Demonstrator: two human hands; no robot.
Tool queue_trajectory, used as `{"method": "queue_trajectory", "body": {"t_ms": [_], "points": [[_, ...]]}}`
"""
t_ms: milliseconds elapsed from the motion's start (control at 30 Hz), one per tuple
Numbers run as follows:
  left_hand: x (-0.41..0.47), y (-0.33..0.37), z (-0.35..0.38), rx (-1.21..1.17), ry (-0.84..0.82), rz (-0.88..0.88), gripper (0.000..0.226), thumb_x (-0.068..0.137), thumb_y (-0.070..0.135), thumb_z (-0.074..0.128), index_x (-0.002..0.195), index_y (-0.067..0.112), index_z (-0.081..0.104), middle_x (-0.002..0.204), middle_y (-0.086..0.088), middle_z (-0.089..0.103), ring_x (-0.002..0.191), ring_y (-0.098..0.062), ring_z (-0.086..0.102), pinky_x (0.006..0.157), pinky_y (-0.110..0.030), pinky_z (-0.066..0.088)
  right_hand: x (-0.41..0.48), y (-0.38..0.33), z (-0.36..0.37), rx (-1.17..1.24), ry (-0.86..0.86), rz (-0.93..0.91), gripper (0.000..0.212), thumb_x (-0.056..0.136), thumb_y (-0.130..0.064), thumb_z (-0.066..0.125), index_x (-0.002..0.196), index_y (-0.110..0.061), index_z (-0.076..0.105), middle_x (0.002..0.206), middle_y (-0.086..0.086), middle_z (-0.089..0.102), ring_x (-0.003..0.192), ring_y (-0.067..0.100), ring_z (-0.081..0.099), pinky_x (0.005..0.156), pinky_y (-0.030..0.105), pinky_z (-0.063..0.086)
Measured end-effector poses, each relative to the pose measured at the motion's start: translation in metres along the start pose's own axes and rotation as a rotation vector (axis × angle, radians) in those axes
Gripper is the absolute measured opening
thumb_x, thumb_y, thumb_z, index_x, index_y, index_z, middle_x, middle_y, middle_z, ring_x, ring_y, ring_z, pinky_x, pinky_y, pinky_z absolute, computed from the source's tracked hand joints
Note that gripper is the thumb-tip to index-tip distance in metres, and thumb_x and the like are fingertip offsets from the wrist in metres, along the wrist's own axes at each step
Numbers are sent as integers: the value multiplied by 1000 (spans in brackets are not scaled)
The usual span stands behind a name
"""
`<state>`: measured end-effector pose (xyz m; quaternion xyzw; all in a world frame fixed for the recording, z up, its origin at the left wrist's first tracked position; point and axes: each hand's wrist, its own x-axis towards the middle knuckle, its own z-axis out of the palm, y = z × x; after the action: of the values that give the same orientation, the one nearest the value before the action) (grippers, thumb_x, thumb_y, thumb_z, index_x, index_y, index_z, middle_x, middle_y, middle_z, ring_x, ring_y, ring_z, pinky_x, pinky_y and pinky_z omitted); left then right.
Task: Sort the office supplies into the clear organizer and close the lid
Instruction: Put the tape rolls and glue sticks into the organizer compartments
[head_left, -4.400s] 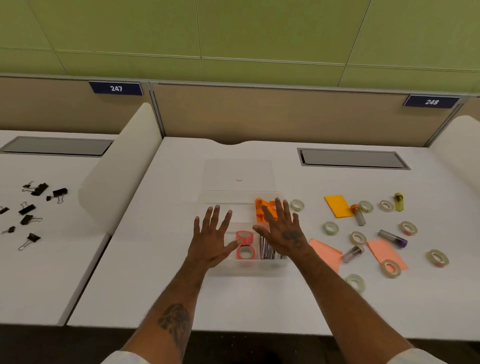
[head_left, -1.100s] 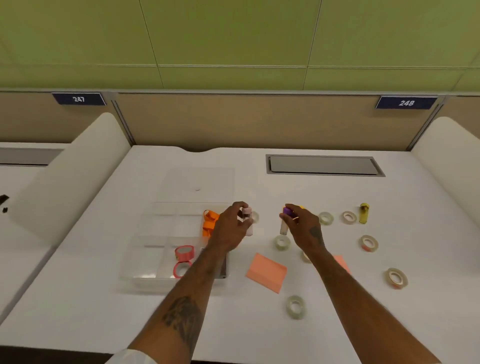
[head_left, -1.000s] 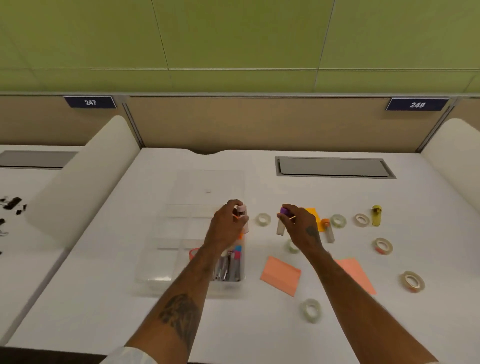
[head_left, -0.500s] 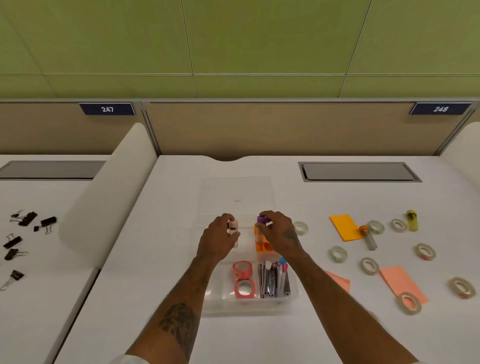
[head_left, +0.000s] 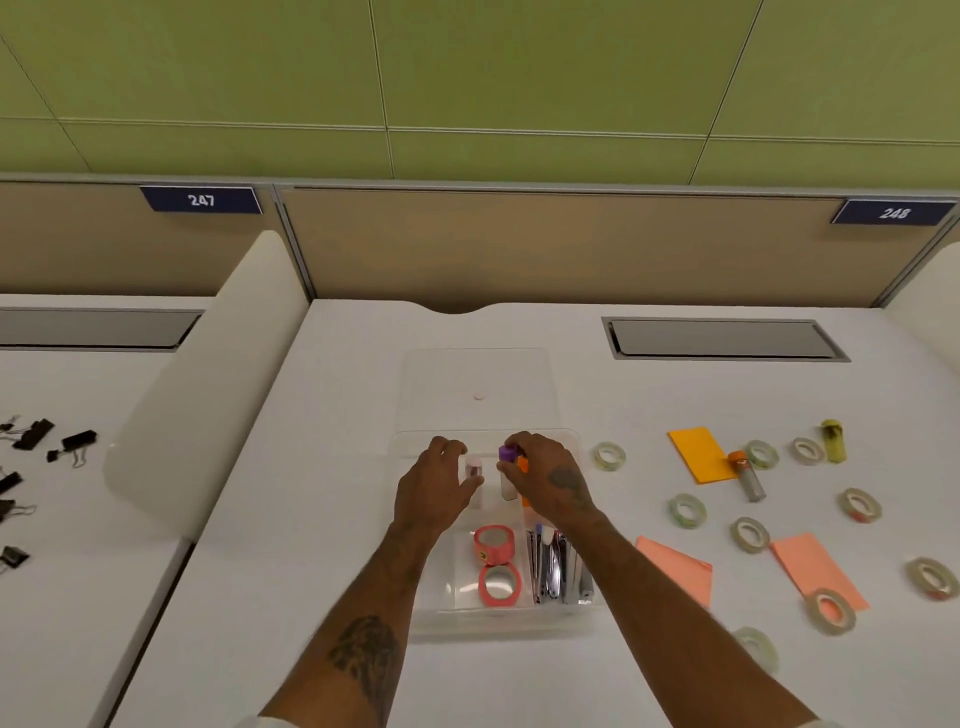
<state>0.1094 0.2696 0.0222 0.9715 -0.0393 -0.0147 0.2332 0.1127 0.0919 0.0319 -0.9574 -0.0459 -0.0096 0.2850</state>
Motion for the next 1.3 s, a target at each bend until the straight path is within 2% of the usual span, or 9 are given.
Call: {"method": "queue_trajectory", "body": {"t_ms": [167,367,467,533,567,667,767,1167,1300], "points": [[5,-11,-4,55,64,10,54,91,53,55,134,21,48,145,0,44,128,-18,48,101,-32,46,2,3,4,-132,-4,-34,31,88,-45,61,111,-24,62,106,-1,67,101,20,58,92,36,45],[5,-18,-9,156,62,35,67,94,59,43,148,21,33,159,-3,27,144,-22,29,113,-38,33,5,4,4,-224,45,-41,42,94,-43,52,130,-20,55,143,5,46,134,21,38,110,35,28],[4,-18,-9,223,10,38,87,87,76,10,155,23,5,164,-4,1,151,-23,4,121,-42,11,6,6,-2,-294,7,-35,57,94,-52,46,141,-21,42,155,9,28,147,26,16,116,44,19],[4,-19,-8,303,8,63,100,71,83,-17,153,26,-10,162,-4,-15,150,-24,-10,121,-47,-1,5,10,-5,-378,-16,-28,67,93,-62,33,148,-24,30,161,12,11,149,30,1,117,51,13],[5,-19,-7,333,11,71,101,67,82,-23,152,28,-15,161,-4,-19,149,-25,-15,120,-49,-4,3,13,-7,-426,-31,-25,73,90,-67,24,151,-26,22,162,12,2,149,31,-5,117,53,9],[5,-21,-6,387,15,87,93,69,80,-21,149,31,-21,160,-4,-24,148,-26,-20,117,-53,-8,-4,22,-12,-507,-37,-23,87,78,-77,-4,153,-31,1,160,12,-16,146,34,-16,116,56,0],[4,-18,-4,375,25,109,91,71,81,-19,149,33,-20,160,-4,-24,147,-25,-22,116,-53,-10,-11,30,-17,-521,-24,6,94,71,-79,-21,151,-34,-6,159,12,-19,146,35,-17,115,59,0],[11,57,24,376,-2,249,91,72,82,-18,150,34,-17,160,-6,-21,148,-28,-19,117,-55,-7,-47,98,-62,-475,47,164,89,72,-80,-17,149,-38,-11,158,9,-21,146,32,-18,115,58,-3],[17,98,45,345,-18,286,86,78,78,-8,150,33,-18,161,-4,-21,149,-27,-18,118,-55,-4,-57,135,-90,-479,50,211,81,81,-75,-1,151,-35,-3,160,12,-15,146,34,-15,115,59,1]]}}
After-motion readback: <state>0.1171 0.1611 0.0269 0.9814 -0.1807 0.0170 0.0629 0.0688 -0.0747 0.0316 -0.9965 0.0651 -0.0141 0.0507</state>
